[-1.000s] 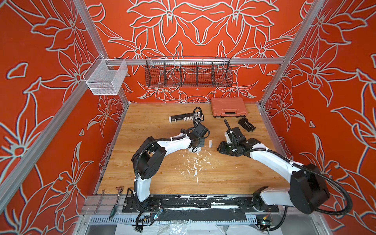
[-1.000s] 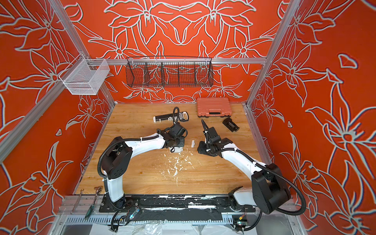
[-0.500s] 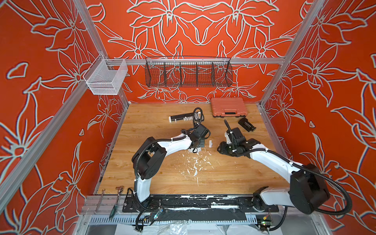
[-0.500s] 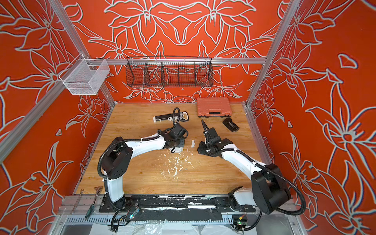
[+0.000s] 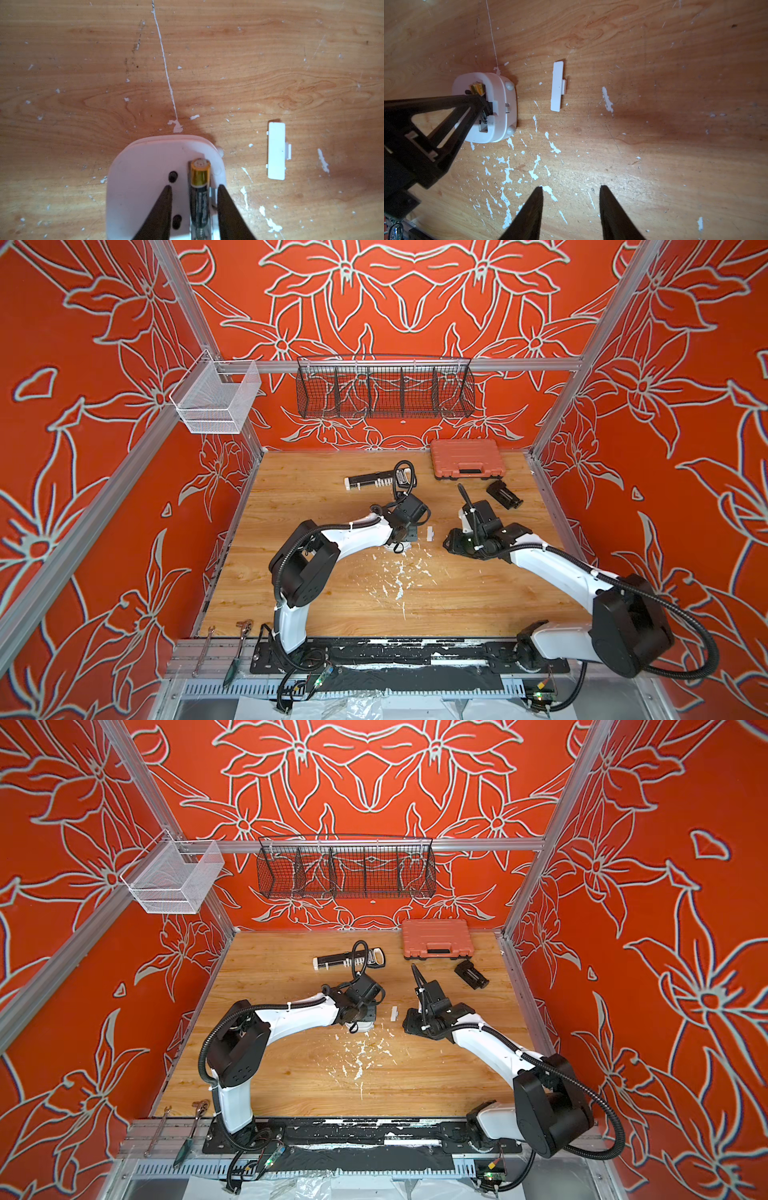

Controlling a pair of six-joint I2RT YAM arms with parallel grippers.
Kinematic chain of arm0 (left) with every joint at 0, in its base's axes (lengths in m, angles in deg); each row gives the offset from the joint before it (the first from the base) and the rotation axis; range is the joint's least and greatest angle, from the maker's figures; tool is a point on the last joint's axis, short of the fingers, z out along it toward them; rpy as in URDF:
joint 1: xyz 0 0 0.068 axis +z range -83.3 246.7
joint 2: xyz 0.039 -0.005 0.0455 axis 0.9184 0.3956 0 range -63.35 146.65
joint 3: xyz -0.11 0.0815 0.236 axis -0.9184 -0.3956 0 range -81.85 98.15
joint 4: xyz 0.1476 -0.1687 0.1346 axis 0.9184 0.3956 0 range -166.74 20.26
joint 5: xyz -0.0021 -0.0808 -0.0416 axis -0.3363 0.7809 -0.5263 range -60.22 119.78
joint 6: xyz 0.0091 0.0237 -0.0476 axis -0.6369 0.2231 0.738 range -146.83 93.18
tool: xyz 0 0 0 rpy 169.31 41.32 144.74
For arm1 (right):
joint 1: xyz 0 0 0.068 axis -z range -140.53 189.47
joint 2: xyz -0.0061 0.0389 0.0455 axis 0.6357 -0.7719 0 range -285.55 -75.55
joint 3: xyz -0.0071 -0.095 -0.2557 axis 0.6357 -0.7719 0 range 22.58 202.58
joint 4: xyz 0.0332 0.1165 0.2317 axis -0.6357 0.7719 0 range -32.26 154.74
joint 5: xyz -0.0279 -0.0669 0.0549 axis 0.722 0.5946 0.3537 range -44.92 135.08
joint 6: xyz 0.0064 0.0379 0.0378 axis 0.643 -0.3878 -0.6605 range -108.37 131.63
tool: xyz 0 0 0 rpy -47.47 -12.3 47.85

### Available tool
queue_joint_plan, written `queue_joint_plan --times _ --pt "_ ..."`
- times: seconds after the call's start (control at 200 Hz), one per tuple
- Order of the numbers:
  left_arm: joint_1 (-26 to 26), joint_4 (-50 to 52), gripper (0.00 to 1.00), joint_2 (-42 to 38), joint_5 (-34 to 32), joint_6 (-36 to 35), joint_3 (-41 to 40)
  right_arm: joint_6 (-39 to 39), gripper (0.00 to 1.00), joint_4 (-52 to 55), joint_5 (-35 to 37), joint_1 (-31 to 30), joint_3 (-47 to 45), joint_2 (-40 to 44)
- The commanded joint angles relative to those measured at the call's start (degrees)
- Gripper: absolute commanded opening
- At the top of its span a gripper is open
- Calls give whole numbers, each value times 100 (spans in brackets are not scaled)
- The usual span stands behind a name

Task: Insert the battery into the alarm
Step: Place the battery in the alarm.

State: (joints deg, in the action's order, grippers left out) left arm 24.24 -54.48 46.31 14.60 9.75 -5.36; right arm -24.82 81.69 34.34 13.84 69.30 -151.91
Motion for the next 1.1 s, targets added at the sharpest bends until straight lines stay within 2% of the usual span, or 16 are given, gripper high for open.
queue_joint_plan --times 0.0,0.115,0.265,0.43,0.54,0.64,0.811,0.931,1.096 --pt "-42 362 44 -230 -225 154 -13 -55 47 -30 59 9 -64 29" --pt "-70 182 51 -529 -260 65 -198 -21 47 -61 33 15 -17 -18" --pt "-70 232 56 -943 -133 -201 -180 37 46 -121 -48 13 219 -214" --pt "59 858 56 -1144 428 -607 129 150 46 -77 -344 -45 784 -774" --pt "335 1232 56 -1311 1025 -472 46 280 47 -35 -464 -147 1248 -1201" --pt "726 1407 56 -1483 1819 -24 -222 275 47 -23 -640 -218 1701 -1632" --pt "1108 1044 56 -1854 2769 486 -896 247 47 101 -738 -393 2378 -2280" --pt "1174 1185 56 -1901 2992 623 -969 431 48 217 -620 -399 2744 -2661" --pt "1178 759 55 -1991 3092 684 -1353 721 47 373 -942 -416 3319 -3092"
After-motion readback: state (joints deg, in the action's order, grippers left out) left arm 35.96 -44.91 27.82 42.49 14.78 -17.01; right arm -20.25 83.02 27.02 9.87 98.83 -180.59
